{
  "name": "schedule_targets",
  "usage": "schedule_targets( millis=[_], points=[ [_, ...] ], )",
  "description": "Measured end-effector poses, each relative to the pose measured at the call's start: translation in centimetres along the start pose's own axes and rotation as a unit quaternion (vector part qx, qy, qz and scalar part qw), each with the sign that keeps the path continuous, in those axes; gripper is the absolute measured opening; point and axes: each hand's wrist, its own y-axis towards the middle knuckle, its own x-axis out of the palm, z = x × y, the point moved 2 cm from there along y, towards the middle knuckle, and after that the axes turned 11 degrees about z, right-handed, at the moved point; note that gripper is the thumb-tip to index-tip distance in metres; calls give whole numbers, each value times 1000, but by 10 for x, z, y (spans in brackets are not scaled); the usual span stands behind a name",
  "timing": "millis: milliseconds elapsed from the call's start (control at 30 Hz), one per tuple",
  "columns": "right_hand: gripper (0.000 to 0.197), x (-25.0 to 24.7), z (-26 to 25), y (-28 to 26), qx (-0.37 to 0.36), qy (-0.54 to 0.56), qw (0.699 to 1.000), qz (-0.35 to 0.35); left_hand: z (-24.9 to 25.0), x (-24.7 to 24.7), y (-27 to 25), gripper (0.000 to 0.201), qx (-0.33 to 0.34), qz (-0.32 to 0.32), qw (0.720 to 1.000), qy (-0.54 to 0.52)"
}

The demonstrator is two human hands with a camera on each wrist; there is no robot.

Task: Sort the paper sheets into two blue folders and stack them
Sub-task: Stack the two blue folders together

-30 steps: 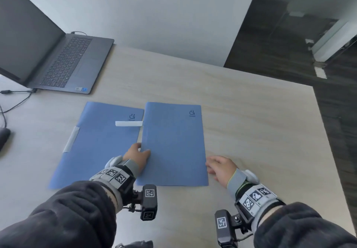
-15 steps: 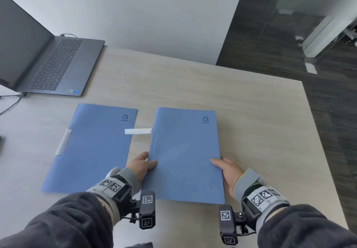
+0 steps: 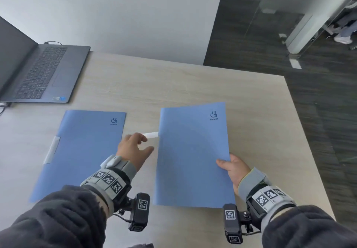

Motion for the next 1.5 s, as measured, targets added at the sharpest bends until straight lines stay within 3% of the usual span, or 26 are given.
schedule_targets(
  millis=[67,200,267,400,500,567,733,833,1100,1233,1300,1500],
  points=[
    [26,-6,1,-2,-4,-7,1000,-13,5,-6,4,46,38,3,997,73],
    [26,-13,2,-6,-8,-13,999,-34,2,0,10,82,45,-115,972,200],
    [25,-16,2,-8,-14,-16,999,-35,-2,5,8,80,8,-156,963,219],
    [25,-19,5,-10,-19,-22,999,-41,7,14,1,59,18,-161,974,161],
    [25,-20,6,-11,-21,-23,999,-41,8,15,-3,58,-23,-174,975,140],
    [25,-19,7,-12,-23,-21,998,-45,11,15,-6,44,-36,-184,974,126],
    [25,-6,4,-13,-26,-5,998,-56,8,23,-15,26,-139,-177,973,-43],
    [26,11,4,-12,-26,0,997,-66,-8,25,-17,33,-217,-151,955,-133],
    [24,75,7,-19,-21,-21,996,-88,-56,0,-25,62,-291,-125,931,-181],
    [24,111,15,-22,-3,-26,992,-122,-109,-10,-17,62,-295,-127,922,-217],
    [24,137,18,-25,5,-29,990,-140,-120,-33,-20,63,-288,-123,930,-192],
    [20,220,19,-41,-20,-96,973,-208,-158,-95,-13,62,-257,-19,958,-126]
  ],
)
